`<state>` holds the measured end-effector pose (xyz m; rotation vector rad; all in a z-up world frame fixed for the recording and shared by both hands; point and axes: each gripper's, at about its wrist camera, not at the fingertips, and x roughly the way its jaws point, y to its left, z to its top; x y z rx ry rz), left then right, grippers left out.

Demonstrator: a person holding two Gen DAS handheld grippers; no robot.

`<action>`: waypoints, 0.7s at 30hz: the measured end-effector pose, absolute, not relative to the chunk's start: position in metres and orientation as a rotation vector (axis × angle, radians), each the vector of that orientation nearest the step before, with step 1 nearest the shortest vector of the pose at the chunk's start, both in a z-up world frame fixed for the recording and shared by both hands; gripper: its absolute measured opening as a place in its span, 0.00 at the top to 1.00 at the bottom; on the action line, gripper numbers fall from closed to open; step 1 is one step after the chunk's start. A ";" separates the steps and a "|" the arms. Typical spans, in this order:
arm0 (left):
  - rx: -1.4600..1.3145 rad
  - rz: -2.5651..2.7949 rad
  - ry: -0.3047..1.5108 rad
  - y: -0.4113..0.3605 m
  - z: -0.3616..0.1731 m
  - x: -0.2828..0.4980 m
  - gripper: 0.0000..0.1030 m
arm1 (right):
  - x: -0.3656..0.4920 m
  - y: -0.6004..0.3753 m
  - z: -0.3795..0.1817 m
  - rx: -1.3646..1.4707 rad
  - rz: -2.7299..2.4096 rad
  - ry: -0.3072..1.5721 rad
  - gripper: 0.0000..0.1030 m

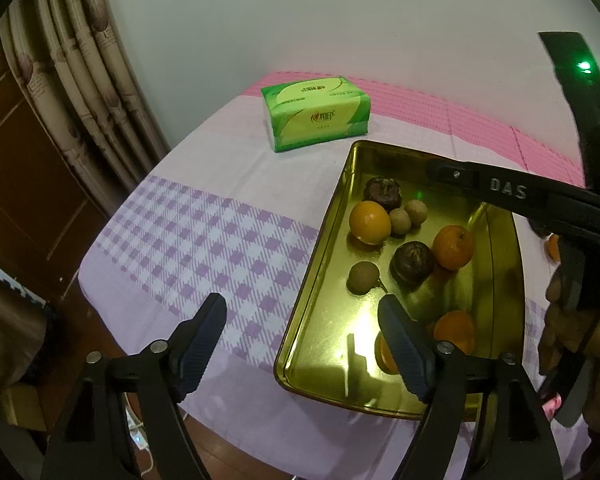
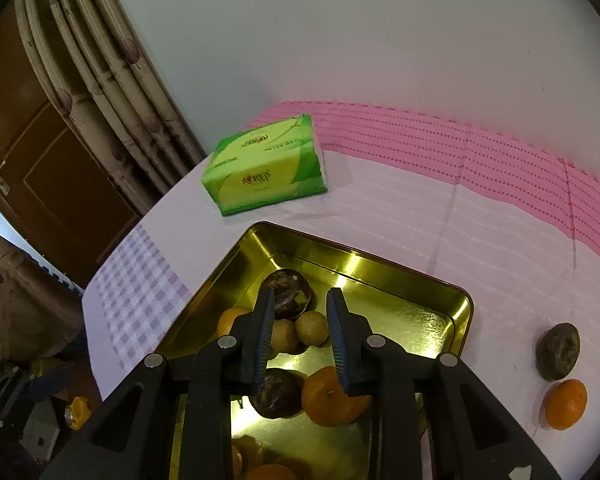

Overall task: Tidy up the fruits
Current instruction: 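Withdraw the right tool toward the remaining mangosteen and mandarin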

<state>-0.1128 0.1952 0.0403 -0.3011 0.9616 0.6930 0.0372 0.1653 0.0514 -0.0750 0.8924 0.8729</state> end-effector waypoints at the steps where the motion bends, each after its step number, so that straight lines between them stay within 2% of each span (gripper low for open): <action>1: -0.299 0.692 0.963 0.195 0.040 -0.113 0.23 | 0.035 0.163 0.054 -0.068 0.876 0.884 0.73; 11: -0.273 0.695 0.963 0.191 0.040 -0.112 0.22 | 0.009 0.120 0.069 -0.016 0.863 0.796 0.51; 21: -0.248 0.705 0.969 0.187 0.040 -0.110 0.21 | -0.002 0.021 0.065 -0.001 0.673 0.733 0.28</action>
